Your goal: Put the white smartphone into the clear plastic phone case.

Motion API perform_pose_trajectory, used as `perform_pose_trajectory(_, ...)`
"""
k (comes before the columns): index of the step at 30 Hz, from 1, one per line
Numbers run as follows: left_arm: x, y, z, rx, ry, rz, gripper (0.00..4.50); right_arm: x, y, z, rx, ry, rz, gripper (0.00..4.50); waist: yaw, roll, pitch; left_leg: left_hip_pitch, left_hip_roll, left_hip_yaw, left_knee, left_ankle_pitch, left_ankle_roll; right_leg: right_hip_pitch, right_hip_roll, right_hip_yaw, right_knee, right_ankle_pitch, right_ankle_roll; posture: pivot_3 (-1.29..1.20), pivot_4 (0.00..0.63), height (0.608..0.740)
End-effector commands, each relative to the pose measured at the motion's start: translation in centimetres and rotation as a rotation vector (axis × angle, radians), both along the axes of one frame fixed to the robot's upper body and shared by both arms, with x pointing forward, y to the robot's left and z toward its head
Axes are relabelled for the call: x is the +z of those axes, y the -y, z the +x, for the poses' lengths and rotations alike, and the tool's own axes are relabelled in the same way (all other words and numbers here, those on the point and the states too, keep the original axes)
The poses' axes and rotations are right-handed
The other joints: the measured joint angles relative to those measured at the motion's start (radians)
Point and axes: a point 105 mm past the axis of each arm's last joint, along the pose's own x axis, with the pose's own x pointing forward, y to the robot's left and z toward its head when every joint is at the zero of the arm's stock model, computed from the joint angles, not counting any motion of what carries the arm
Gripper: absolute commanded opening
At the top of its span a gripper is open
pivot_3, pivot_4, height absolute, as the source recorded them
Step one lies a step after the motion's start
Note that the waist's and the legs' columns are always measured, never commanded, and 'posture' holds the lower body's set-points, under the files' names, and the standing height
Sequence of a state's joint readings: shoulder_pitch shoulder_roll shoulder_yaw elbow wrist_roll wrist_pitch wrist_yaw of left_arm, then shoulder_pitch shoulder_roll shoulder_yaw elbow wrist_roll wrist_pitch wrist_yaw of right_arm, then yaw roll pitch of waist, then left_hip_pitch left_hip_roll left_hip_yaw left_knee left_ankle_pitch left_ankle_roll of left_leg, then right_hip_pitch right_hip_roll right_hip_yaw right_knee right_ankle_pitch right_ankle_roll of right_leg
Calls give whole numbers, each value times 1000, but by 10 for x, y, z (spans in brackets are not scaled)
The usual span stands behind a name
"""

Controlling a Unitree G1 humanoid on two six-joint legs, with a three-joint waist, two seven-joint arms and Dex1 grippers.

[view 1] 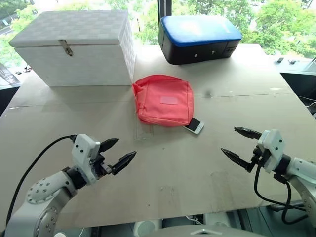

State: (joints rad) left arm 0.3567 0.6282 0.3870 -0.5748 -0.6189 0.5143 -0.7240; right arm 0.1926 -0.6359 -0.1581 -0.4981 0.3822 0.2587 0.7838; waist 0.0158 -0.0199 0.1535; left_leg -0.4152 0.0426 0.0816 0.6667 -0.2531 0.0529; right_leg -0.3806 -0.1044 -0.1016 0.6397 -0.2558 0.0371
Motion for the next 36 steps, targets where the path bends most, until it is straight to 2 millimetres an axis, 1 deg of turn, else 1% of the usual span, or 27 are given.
perform_pose_trajectory(1,13,3,14,-47,80,46,4450,8,4,-1,-2,41,15,4500,1,0,0,0,0,0,0,0,0,0,0,0,0,0,0,0,150,734)
perform_pose_trajectory(3,37,17,35,-129,195,95,4450,13,-4,-2,42,41,72,4500,21,2,2,0,-1,-1,0,0,1,1,0,-2,0,-1,1,0,150,734)
perform_pose_trajectory(4,44,23,40,-173,236,113,4450,14,-7,-4,74,34,86,4500,25,2,2,0,-1,-3,1,0,1,1,1,-7,0,-2,2,0,150,734)
perform_pose_trajectory(5,43,25,44,-196,234,132,4450,13,-9,-5,96,39,78,4500,25,2,1,-1,0,-4,2,-2,-2,1,1,-8,0,-2,3,0,150,734)
perform_pose_trajectory(7,40,29,57,-238,267,255,4450,6,-12,-10,151,44,26,4500,22,2,-1,1,0,-2,2,-2,-2,2,1,-5,1,-1,2,0,150,734)
perform_pose_trajectory(8,39,28,65,-234,261,316,4450,6,-16,-11,173,42,24,4500,20,2,0,2,-1,0,2,-1,0,2,1,-4,1,-1,1,0,150,734)
perform_pose_trajectory(10,40,34,80,-266,271,388,4450,10,-21,-13,200,42,41,4500,18,2,0,1,-1,2,1,-1,2,1,2,-1,1,1,2,0,150,734)
perform_pose_trajectory(11,39,38,84,-301,271,415,4450,12,-22,-12,203,46,43,4500,19,1,1,1,-2,2,1,1,0,0,2,-1,1,2,4,0,150,734)
perform_pose_trajectory(14,31,53,106,-408,331,568,4450,15,-23,-10,198,61,22,4500,25,1,1,-1,-2,2,1,2,-2,-1,3,-1,1,2,4,0,150,734)
perform_pose_trajectory(16,20,63,120,-480,351,644,4450,17,-24,-12,199,59,20,4500,26,1,1,-1,-2,3,1,2,-2,-1,3,-1,1,2,4,0,150,734)
perform_pose_trajectory(18,8,67,129,-555,361,728,4450,18,-24,-16,199,51,9,4500,25,1,1,-1,-3,3,1,2,-2,0,3,0,1,2,4,0,150,734)
perform_pose_trajectory(20,-4,65,140,-604,362,812,4450,17,-22,-20,186,44,-10,4500,24,1,1,-1,-3,4,1,2,-2,-1,3,1,1,2,5,0,150,734)
perform_pose_trajectory(21,-7,65,147,-620,365,842,3961,16,-20,-22,173,43,-21,4500,25,0,1,-1,-3,4,1,2,-2,-1,3,1,1,2,5,0,150,734)
perform_pose_trajectory(22,-10,65,152,-636,358,847,3681,17,-19,-23,160,43,-25,4500,26,0,1,-1,-3,4,1,2,-2,-1,3,0,1,2,5,0,150,734)
perform_pose_trajectory(24,-9,66,159,-647,372,852,2734,18,-19,-26,139,45,-26,4500,22,0,1,-1,-3,4,2,1,-1,-1,3,0,1,2,5,0,150,734)
perform_pose_trajectory(25,-6,68,162,-635,380,829,2167,19,-20,-26,128,46,-26,4500,18,-1,1,0,-2,4,2,-1,3,-1,3,1,1,1,6,0,150,734)
perform_pose_trajectory(26,-1,70,165,-617,396,800,1751,18,-21,-28,122,43,-26,4500,17,-1,1,0,-2,5,2,-1,3,-1,4,1,2,1,6,0,150,734)
perform_pose_trajectory(28,4,71,167,-601,412,764,749,16,-23,-30,118,38,-26,4500,17,-1,1,0,-1,5,2,-1,3,-1,3,1,2,1,6,0,150,734)
perform_pose_trajectory(29,15,70,167,-544,437,706,293,15,-25,-31,118,37,-24,4500,17,-1,1,0,-1,4,2,-1,3,-1,3,1,2,1,6,0,150,734)
perform_pose_trajectory(30,27,66,167,-493,473,669,132,14,-27,-31,120,38,-19,4500,16,-1,1,0,-1,4,2,-1,3,-1,3,1,2,1,6,0,150,734)
perform_pose_trajectory(32,50,50,163,-381,527,617,132,16,-32,-30,129,45,2,4500,6,-1,1,0,-1,4,2,-1,3,-1,3,2,2,2,5,0,150,734)
perform_pose_trajectory(33,60,39,159,-332,540,609,132,18,-35,-29,138,49,19,4500,2,-2,1,0,-1,3,2,0,2,-1,3,1,2,2,5,0,150,734)
perform_pose_trajectory(34,69,23,153,-277,544,623,132,20,-39,-27,151,51,37,4500,-8,-3,2,-1,-1,3,2,1,0,-1,3,1,2,2,5,0,150,734)
perform_pose_trajectory(36,78,-5,140,-198,521,676,132,22,-43,-24,173,59,54,4500,-25,-6,3,0,0,3,2,2,-2,-2,3,3,3,2,5,0,150,734)
